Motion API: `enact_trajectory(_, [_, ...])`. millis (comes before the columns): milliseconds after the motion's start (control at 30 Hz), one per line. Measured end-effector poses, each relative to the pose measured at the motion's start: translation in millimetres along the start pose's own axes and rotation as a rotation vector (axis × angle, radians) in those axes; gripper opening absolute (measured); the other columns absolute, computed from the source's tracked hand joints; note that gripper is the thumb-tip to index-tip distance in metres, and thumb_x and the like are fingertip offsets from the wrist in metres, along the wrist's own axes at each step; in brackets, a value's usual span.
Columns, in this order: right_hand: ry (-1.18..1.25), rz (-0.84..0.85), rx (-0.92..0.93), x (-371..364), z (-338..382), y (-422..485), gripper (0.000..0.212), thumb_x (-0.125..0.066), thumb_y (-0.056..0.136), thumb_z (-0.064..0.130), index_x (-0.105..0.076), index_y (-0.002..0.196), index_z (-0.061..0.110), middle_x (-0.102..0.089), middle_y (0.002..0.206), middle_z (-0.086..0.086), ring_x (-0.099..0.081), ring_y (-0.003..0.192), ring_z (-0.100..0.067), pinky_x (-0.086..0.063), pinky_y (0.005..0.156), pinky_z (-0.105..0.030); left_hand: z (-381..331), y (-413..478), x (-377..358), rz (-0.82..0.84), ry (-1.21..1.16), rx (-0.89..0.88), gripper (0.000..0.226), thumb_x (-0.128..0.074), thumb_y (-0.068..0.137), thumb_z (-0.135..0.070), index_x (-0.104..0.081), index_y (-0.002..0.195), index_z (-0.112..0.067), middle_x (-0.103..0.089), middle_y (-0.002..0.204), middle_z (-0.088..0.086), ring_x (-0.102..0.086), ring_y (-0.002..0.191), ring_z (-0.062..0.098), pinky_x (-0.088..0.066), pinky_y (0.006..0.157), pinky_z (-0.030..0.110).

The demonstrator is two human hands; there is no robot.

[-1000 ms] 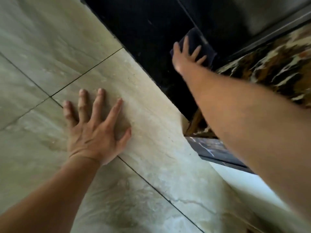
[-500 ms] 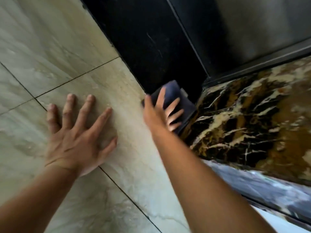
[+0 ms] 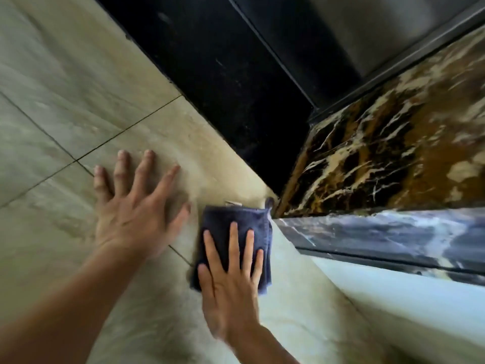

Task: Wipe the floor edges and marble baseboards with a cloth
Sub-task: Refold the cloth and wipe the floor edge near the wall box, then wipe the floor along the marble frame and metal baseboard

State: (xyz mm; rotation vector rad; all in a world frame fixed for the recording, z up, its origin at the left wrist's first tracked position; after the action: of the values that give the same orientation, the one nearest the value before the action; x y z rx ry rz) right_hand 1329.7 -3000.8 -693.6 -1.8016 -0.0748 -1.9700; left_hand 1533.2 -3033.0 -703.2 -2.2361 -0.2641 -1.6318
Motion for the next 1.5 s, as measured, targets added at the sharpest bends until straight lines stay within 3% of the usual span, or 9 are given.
enact_trajectory(267, [0.194,0.182,0.133,1,-13,-21,0.052,-0.012,0.094,0.060,-0.010,0.146,0.061,0.015,0.163,0.017,0.025,0.149,-0.014,0.014,0.119,-0.039,0,-4,-5,0.036,0.028,-0.030,0.076,-0.022,0.088,-0.077,-0.011,0.155,-0.044,0.001,0.169,0.007,0.010,0.153,0.041,0.002,0.118,0.066])
enact_trajectory(367, [0.578,0.022,0.083,28,-33,-15,0.044,-0.042,0.096,0.033,-0.052,0.139,0.038,-0.030,0.155,0.014,-0.012,0.144,0.011,-0.009,0.122,-0.022,-6,1,0,0.117,-0.021,0.022,0.075,-0.026,0.089,-0.074,-0.012,0.156,-0.042,0.005,0.169,0.007,0.012,0.152,0.041,0.007,0.118,0.066])
enact_trajectory(433, [0.564,-0.192,-0.009,45,-51,-16,0.042,-0.057,0.090,0.015,-0.063,0.130,0.027,-0.051,0.142,0.007,-0.039,0.131,0.001,-0.031,0.113,-0.025,-21,-9,9,0.122,-0.139,0.086,0.074,-0.029,0.089,-0.073,-0.021,0.153,-0.035,-0.007,0.166,0.013,-0.004,0.151,0.043,-0.003,0.119,0.063])
enact_trajectory(533, [0.482,-0.134,-0.177,46,-60,-22,0.054,-0.066,0.086,0.007,-0.061,0.130,0.037,-0.043,0.148,0.000,-0.038,0.133,-0.019,-0.028,0.107,-0.021,-55,-56,7,-0.021,-0.187,0.009,0.070,-0.041,0.085,-0.069,-0.041,0.138,-0.022,-0.044,0.138,0.015,-0.044,0.119,0.038,-0.034,0.099,0.052])
enact_trajectory(700, [0.668,-0.128,-0.369,43,-69,-16,0.077,-0.071,0.079,0.006,-0.044,0.145,0.036,-0.059,0.123,0.005,-0.063,0.104,-0.016,-0.051,0.089,-0.027,-80,-100,-15,0.010,-0.218,0.170,0.070,-0.060,0.088,-0.050,-0.038,0.147,-0.019,-0.055,0.126,0.007,-0.050,0.114,0.031,-0.036,0.096,0.044])
enact_trajectory(900, [0.865,0.025,-0.600,38,-75,-2,0.028,-0.071,0.076,0.010,-0.070,0.102,0.022,-0.075,0.096,0.006,-0.071,0.091,-0.019,-0.057,0.085,-0.044,-73,-80,-15,0.189,-0.522,0.409,0.011,-0.069,0.082,-0.028,-0.062,0.083,-0.020,-0.072,0.091,0.005,-0.067,0.096,0.031,-0.053,0.077,0.036])
enact_trajectory(1067, [0.826,0.077,-0.434,84,-37,19,0.019,-0.068,0.082,0.012,-0.067,0.081,0.030,-0.072,0.087,0.011,-0.068,0.087,-0.016,-0.055,0.082,-0.037,-66,-73,8,0.342,-0.608,0.355,0.020,-0.066,0.087,-0.021,-0.068,0.104,-0.011,-0.074,0.101,0.011,-0.067,0.102,0.032,-0.046,0.072,0.030])
enact_trajectory(1233, [0.988,0.063,-0.167,194,35,77,0.028,-0.063,0.089,0.011,-0.059,0.075,0.035,-0.066,0.086,0.017,-0.063,0.086,-0.010,-0.051,0.079,-0.033,-20,-28,131,0.210,-1.066,0.555,0.028,-0.068,0.086,0.001,-0.066,0.114,-0.005,-0.068,0.091,0.009,-0.069,0.092,0.031,-0.058,0.088,0.051])
enact_trajectory(1500, [1.360,-0.032,0.067,376,172,166,0.020,-0.063,0.089,0.006,-0.069,0.091,0.025,-0.072,0.097,0.001,-0.069,0.100,-0.023,-0.056,0.093,-0.050,41,66,413,0.001,-1.218,0.411,0.033,-0.060,0.090,-0.002,-0.067,0.116,-0.020,-0.069,0.107,0.002,-0.063,0.099,0.021,-0.053,0.084,0.035])
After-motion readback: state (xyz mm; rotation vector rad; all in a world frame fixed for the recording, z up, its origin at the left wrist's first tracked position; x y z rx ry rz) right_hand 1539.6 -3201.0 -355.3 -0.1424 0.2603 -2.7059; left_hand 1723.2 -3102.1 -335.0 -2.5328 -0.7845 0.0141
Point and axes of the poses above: each hand's wrist, its own y-axis towards the middle knuckle, its own x-axis out of the back of the hand, z = x × y, the point moved 5 cm from there along y, towards the middle knuckle
